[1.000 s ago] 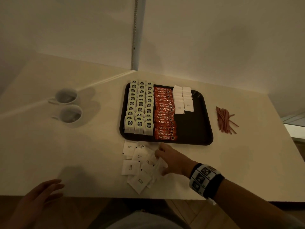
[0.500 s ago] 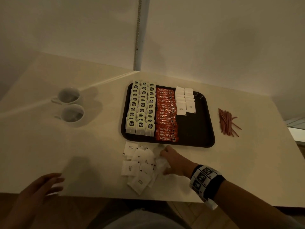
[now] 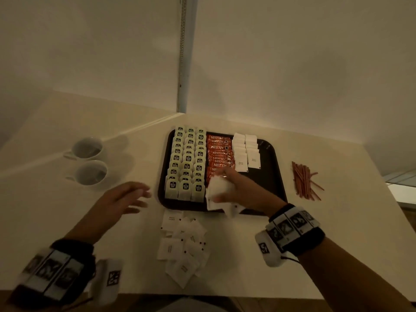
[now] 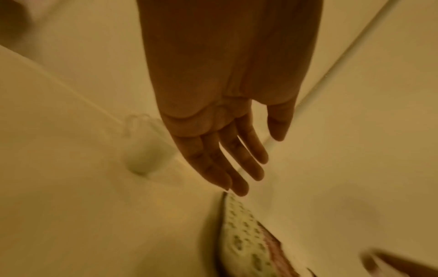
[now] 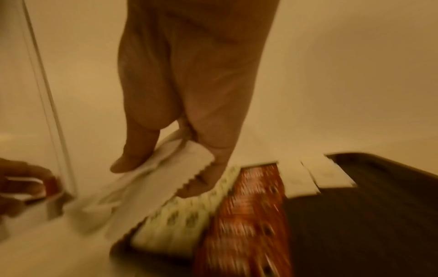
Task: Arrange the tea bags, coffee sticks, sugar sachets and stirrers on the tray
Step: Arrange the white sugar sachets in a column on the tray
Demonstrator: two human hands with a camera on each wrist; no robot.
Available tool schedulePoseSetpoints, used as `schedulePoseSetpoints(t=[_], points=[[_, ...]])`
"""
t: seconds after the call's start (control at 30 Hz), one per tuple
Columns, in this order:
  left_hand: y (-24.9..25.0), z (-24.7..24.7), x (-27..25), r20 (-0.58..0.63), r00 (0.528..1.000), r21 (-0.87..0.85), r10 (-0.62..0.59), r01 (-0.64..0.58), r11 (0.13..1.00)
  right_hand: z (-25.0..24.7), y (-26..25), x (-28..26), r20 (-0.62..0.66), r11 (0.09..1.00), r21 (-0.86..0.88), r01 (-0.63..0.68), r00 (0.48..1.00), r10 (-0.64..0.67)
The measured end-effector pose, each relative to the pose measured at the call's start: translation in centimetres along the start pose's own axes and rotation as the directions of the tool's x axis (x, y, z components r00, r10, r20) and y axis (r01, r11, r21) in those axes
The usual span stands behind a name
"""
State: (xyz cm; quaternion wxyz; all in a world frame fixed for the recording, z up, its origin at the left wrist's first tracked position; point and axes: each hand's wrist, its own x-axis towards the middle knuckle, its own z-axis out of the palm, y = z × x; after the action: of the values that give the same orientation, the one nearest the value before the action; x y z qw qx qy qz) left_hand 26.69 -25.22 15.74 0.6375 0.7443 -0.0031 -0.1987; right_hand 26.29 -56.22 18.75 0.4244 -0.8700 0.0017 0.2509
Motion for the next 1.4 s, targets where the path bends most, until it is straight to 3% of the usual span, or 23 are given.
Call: schedulePoseSetpoints(t=[0.07, 0.13, 0.2, 0.3, 0.4, 0.53, 0.67, 0.77, 0.9, 1.07, 1.27, 1.33, 1.4], points=[[2.8, 2.6, 2.7, 0.165, 0.986, -0.088, -0.016, 0.031, 0.996, -1.4, -3.1, 0.4, -0.051, 0.983, 0.123, 0.137, 0.990, -0.132], [5.6, 5.5, 4.8, 0.341, 0.938, -0.200, -0.067, 0.142, 0.970, -2.1, -5.3, 1.0, -0.086, 0.947, 0.205, 0.247, 0.968, -0.234], [8.0, 8.0, 6.1, 0.431, 0.899, -0.358, -0.076, 0.248, 0.900, -2.2, -6.8, 1.7, -0.129, 0.916, 0.203, 0.346, 0.937, -0.325], [10.1, 10.2, 7.4, 0.417, 0.903, -0.534, -0.098, 0.331, 0.778, -2.5, -7.3, 2.8, -0.211, 0.892, 0.146, 0.429, 0.894, -0.395], [10.6, 10.7, 8.7, 0.378, 0.920, -0.584, -0.108, 0.327, 0.743, -3.4, -6.4, 4.0, -0.262, 0.898, 0.036, 0.439, 0.871, -0.415], [10.5, 11.6, 9.7, 0.438, 0.889, -0.596, -0.133, 0.398, 0.698, -4.3, -4.6, 5.0, -0.324, 0.914, -0.156, 0.374, 0.855, -0.405], [10.4, 12.8, 10.1, 0.474, 0.872, -0.632, -0.120, 0.432, 0.643, -5.0, -3.4, 5.4, -0.478, 0.922, -0.077, 0.380, 0.797, -0.368], [10.4, 13.6, 10.6, 0.445, 0.887, -0.636, -0.126, 0.412, 0.652, -5.6, -2.6, 5.5, -0.557, 0.921, -0.038, 0.388, 0.757, -0.342], [10.8, 14.1, 11.6, 0.388, 0.908, -0.612, -0.158, 0.382, 0.692, -6.3, -1.4, 4.9, -0.566, 0.908, 0.149, 0.392, 0.787, -0.247], [11.6, 14.6, 12.6, 0.307, 0.935, -0.570, -0.180, 0.332, 0.752, -7.1, -0.4, 4.4, -0.557, 0.883, 0.217, 0.416, 0.796, -0.238], [11.5, 14.9, 12.7, 0.311, 0.949, -0.492, -0.054, 0.209, 0.845, -7.0, 0.7, 5.2, -0.610, 0.908, 0.229, 0.352, 0.779, -0.148], [11.2, 14.9, 12.7, 0.302, 0.950, -0.464, -0.083, 0.222, 0.858, -6.7, 1.2, 5.4, -0.611, 0.886, 0.324, 0.332, 0.788, -0.072], [10.8, 15.0, 13.0, 0.270, 0.957, -0.450, -0.111, 0.227, 0.863, -6.4, 1.8, 5.5, -0.562, 0.807, 0.496, 0.320, 0.827, 0.017]])
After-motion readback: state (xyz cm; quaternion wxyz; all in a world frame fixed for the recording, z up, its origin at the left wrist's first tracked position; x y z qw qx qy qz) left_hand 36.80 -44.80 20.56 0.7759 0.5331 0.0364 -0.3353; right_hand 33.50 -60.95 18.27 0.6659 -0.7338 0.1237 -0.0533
